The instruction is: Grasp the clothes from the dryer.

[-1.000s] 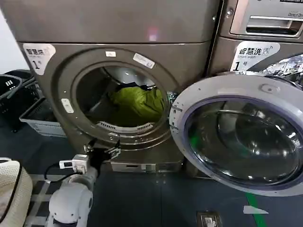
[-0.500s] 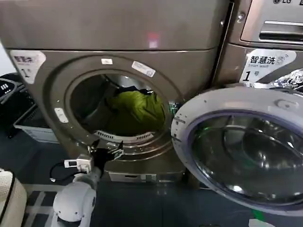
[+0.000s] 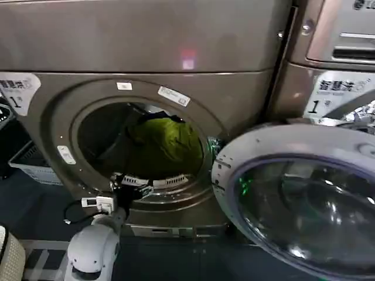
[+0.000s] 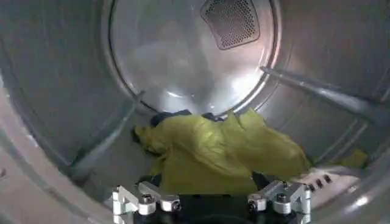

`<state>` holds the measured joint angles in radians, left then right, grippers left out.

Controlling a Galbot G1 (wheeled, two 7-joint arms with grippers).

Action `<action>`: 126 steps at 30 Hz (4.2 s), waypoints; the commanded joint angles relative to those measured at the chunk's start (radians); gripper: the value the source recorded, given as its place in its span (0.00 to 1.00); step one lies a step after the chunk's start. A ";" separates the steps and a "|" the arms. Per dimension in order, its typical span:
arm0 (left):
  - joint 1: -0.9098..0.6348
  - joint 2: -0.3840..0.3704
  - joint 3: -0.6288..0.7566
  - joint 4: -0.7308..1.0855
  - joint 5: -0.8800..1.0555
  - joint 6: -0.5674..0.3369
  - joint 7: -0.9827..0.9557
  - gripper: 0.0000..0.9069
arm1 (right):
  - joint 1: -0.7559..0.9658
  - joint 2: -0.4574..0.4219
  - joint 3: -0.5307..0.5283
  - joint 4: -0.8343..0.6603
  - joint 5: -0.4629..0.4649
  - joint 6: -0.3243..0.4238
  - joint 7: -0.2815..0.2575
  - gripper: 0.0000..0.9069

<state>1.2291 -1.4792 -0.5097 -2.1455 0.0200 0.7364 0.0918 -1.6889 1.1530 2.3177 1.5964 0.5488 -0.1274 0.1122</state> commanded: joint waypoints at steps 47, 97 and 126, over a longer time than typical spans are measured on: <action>-0.995 -0.069 -0.042 1.202 1.468 -1.036 1.122 1.00 | 0.011 0.012 -0.041 -0.003 -0.029 0.039 -0.004 1.00; -1.070 0.006 -0.023 1.644 1.069 -1.027 1.209 0.00 | 0.033 0.004 -0.081 -0.002 -0.075 0.044 -0.021 1.00; -0.975 0.022 -0.037 1.385 0.774 -0.848 1.117 0.00 | 0.061 0.024 -0.135 -0.002 -0.091 0.035 -0.038 1.00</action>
<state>0.2111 -1.4577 -0.5303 -0.5737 0.9533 -0.2567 1.2627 -1.6313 1.1758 2.1895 1.5905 0.4589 -0.0853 0.0747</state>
